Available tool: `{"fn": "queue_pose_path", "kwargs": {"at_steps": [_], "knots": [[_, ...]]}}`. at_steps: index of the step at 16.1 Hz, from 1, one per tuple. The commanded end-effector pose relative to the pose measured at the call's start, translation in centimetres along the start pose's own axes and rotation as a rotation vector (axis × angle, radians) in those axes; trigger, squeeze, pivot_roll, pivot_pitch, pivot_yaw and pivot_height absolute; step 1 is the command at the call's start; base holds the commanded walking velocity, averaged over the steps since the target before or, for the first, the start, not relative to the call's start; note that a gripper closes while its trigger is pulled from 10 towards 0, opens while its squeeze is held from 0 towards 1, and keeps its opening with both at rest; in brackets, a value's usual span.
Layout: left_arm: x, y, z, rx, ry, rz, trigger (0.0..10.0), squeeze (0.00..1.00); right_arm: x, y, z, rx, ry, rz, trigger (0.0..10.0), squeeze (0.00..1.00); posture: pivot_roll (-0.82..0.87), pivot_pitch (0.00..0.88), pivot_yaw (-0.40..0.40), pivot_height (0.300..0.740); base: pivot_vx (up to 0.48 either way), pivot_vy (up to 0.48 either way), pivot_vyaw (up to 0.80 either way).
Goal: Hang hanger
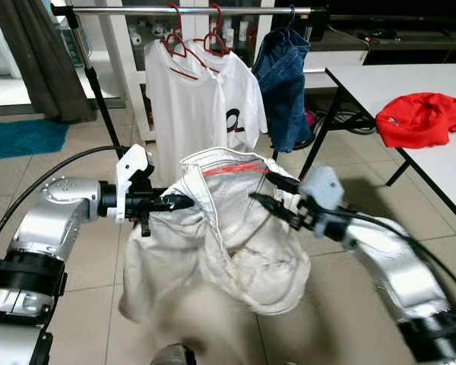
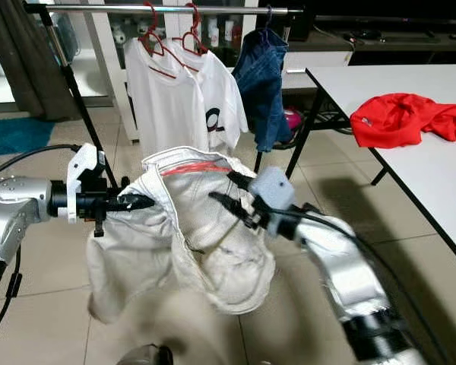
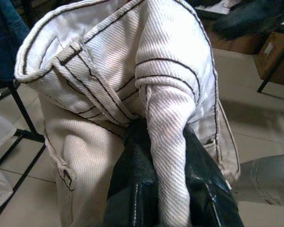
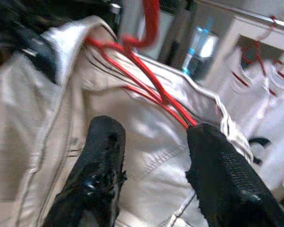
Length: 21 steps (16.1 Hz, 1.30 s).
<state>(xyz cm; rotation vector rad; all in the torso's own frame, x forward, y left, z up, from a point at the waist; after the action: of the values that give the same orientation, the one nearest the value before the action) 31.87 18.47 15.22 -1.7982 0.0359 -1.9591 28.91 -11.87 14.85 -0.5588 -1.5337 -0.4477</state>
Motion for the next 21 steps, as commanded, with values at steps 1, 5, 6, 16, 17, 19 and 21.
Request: {"fn": "queue_pose_path", "kwargs": {"at_steps": [1,5,6,16,17,19,21], "knots": [[1.6,-0.6,0.7,0.014,0.063,-0.038,0.0,0.0,1.0,-0.5,-0.2,0.018,-0.006,-0.03,10.0,1.0,-0.08,0.0,0.01,0.74,0.0,0.0,0.0],[1.2,-0.9,0.4,-0.047,0.07,-0.021,0.0,0.0,3.2,-1.8,-1.1,0.102,-0.085,-0.009,10.0,1.0,-0.09,0.0,0.013,0.74,0.0,0.0,0.0],[1.1,-0.9,0.2,-0.066,0.069,-0.025,0.0,0.0,3.5,-1.7,-1.1,0.136,-0.088,0.004,10.0,1.0,-0.09,0.0,0.012,0.74,0.0,0.0,0.0],[1.9,-0.7,-1.3,-0.196,0.08,-0.046,0.0,0.0,2.7,3.2,-0.7,0.31,-0.13,0.146,0.0,0.0,-0.07,0.0,-0.025,0.74,0.0,0.0,0.0],[2.0,-0.7,-1.4,-0.203,0.081,-0.05,0.0,0.0,2.5,3.3,-0.8,0.314,-0.127,0.163,0.0,0.0,-0.07,0.0,-0.025,0.74,0.0,0.0,0.0],[2.3,-0.8,-1.6,-0.22,0.082,-0.057,0.0,0.0,2.1,3.4,-0.9,0.318,-0.12,0.195,0.0,0.0,-0.07,0.0,-0.028,0.74,0.0,0.0,0.0],[2.6,-0.8,-1.9,-0.235,0.081,-0.067,0.0,0.0,1.3,3.4,-1.4,0.315,-0.113,0.239,0.0,0.0,-0.06,0.0,-0.031,0.74,0.0,0.0,0.0]]}}
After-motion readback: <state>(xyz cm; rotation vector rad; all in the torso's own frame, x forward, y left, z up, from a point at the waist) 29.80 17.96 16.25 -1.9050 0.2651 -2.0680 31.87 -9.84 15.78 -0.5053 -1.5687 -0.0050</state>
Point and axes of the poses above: a point about 5 cm out from each wrist's last joint towards the gripper, its own y axis pointing out of the wrist towards the gripper, its own x axis along the axis of the wrist's last joint, z = x × y, the point moved 2 cm from there along y, pointing out of the wrist towards the gripper, and after that the axes turned 11 degrees about y, right-handed, at the moved point
